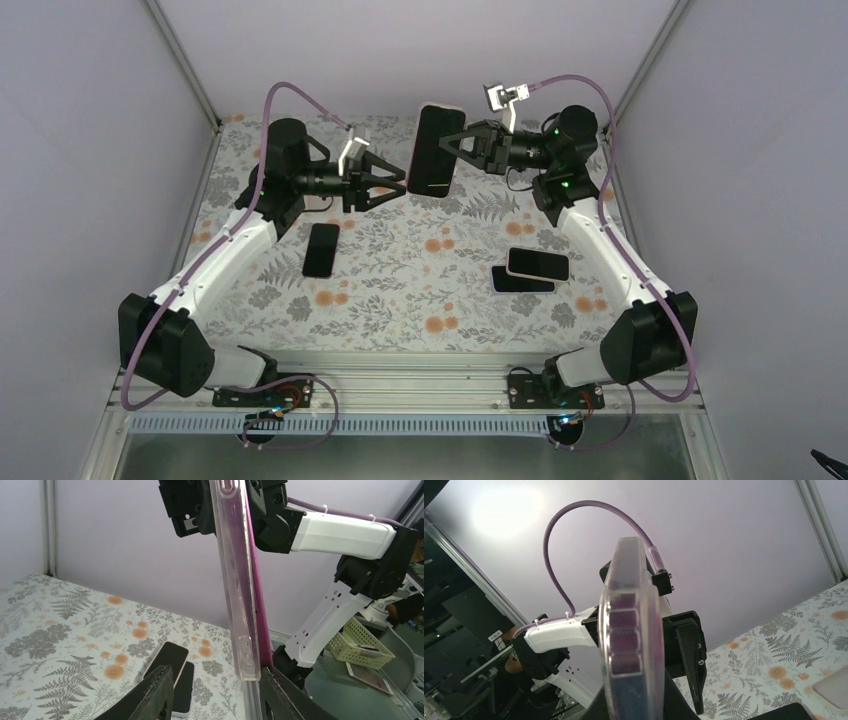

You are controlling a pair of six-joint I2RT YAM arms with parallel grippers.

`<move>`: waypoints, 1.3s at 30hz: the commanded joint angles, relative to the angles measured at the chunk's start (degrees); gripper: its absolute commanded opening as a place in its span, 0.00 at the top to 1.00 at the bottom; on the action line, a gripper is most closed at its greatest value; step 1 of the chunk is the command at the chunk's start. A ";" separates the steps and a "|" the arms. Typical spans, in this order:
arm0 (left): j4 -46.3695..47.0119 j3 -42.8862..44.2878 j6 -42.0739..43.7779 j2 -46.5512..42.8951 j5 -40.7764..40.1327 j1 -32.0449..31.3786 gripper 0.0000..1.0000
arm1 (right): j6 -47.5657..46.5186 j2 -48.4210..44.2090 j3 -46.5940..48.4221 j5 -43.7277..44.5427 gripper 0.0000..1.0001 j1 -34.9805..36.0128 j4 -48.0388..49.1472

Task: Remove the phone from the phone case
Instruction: Remove the phone case from the phone.

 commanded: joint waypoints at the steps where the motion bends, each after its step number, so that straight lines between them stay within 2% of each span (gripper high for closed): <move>1: -0.05 0.71 0.30 0.95 -4.88 0.83 0.58 | 3.10 -2.23 -0.55 -1.17 0.96 0.19 5.64; 9: -1.35 0.87 0.40 1.84 -10.60 1.39 0.61 | 7.04 -2.21 -1.85 -2.94 0.96 1.44 11.92; 14: -0.96 0.81 -0.58 2.13 -11.85 2.17 0.62 | 6.72 -2.18 -2.05 -3.31 0.96 2.31 11.63; 31: 3.74 3.30 -5.41 3.86 -6.29 2.40 0.62 | -3.15 -1.34 -4.53 -2.83 0.96 7.84 1.75; 39: 11.81 2.57 -12.27 4.14 -0.51 2.36 0.62 | -4.79 -1.17 -6.81 -2.53 0.96 9.45 0.41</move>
